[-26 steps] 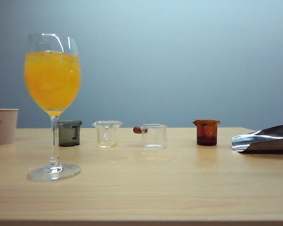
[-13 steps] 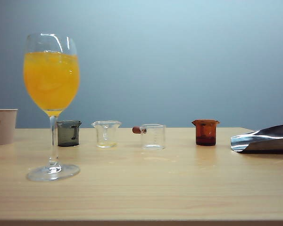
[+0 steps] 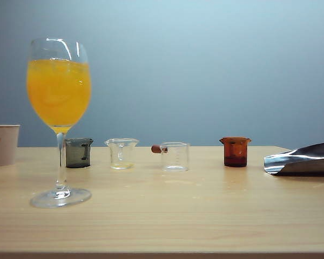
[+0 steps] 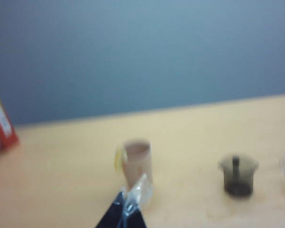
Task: Pick up the third measuring cup from the left, pour the pineapple juice inside into the goblet, and finally put the measuring cup back in its original place.
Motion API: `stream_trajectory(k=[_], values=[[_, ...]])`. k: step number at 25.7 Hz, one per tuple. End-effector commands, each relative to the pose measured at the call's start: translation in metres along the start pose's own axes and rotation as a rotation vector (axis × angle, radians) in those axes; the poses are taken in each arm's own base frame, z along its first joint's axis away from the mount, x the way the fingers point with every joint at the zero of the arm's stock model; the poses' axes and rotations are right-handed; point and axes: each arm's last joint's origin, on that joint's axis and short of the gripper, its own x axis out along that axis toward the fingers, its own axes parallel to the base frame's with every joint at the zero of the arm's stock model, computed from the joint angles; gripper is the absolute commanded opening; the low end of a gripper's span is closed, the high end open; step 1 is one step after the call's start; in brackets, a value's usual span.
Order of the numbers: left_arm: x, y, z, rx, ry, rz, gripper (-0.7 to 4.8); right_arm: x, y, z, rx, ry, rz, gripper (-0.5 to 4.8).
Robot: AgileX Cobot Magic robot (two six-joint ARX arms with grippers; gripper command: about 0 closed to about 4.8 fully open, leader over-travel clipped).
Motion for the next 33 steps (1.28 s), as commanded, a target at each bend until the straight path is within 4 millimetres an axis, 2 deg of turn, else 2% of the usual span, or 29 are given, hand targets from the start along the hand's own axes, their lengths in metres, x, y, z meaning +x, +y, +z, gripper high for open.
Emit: stream_trajectory(k=[1,5,9,19,33], values=[[0.002,-0.005,-0.029,-0.042,0.047,0.015,-0.05,0.0,0.0,0.002,0.01,-0.012,0.0,1.17],[0.001,-0.014,-0.062,-0.052,0.075,-0.05,-0.05,0.0,0.0,0.001,0.01,-0.011,0.0,1.17],[-0.001,-0.018,-0.079,-0.057,0.055,-0.089,-0.05,0.0,0.0,0.001,0.01,-0.011,0.0,1.17],[0.0,-0.02,-0.088,-0.053,0.098,-0.125,-0.05,-0.001,0.0,0.002,0.011,-0.014,0.0,1.17],[0.0,-0.02,-0.088,-0.053,0.1,-0.125,-0.05,-0.002,-0.003,0.002,0.025,-0.034,-0.017,1.17]])
